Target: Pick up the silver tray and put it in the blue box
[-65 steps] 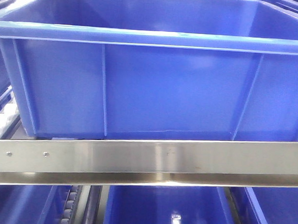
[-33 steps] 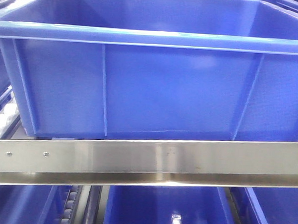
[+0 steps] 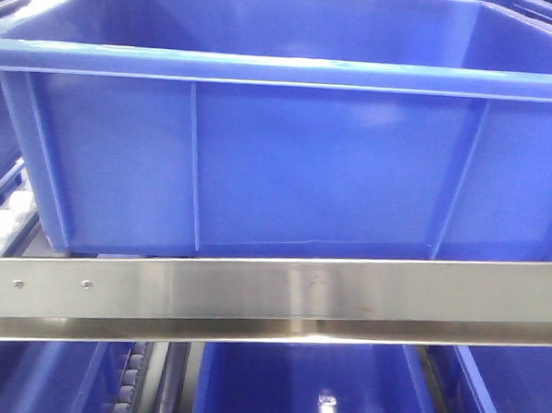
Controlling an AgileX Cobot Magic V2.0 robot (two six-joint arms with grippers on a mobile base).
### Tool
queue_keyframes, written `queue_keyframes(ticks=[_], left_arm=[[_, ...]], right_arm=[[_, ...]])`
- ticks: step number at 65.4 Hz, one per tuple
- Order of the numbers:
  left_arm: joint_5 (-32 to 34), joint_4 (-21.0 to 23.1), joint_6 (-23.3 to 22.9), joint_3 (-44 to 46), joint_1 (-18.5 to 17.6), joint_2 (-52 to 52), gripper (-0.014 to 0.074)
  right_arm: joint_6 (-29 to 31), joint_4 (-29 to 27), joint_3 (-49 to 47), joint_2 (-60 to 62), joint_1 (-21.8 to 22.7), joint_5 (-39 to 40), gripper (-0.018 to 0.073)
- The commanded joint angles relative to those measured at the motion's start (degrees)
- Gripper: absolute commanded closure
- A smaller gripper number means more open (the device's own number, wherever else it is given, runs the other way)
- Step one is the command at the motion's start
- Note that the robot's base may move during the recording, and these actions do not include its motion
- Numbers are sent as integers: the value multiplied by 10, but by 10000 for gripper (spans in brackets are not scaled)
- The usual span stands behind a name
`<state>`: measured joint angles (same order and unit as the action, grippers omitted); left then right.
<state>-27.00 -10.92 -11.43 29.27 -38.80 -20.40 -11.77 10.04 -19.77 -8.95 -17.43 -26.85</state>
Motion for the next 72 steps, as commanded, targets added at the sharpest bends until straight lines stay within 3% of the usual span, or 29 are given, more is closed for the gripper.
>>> queue_keyframes(ticks=[1, 24, 37, 44, 46, 72], left_arm=[[42, 49, 49, 12, 33, 10, 701], [152, 97, 53, -155, 265, 164, 701], [210, 138, 53, -258, 354, 221, 701], [277, 138, 53, -312, 380, 222, 701], [250, 138, 53, -306, 383, 222, 701], [261, 138, 53, -308, 385, 222, 701]], right_arm=[[5, 10, -16, -6, 1, 55, 503], [5, 10, -16, -6, 1, 55, 503], [5, 10, -16, -6, 1, 55, 503], [5, 10, -16, -6, 1, 54, 503], [5, 10, -16, -6, 1, 55, 503], [5, 10, -16, -6, 1, 55, 503]])
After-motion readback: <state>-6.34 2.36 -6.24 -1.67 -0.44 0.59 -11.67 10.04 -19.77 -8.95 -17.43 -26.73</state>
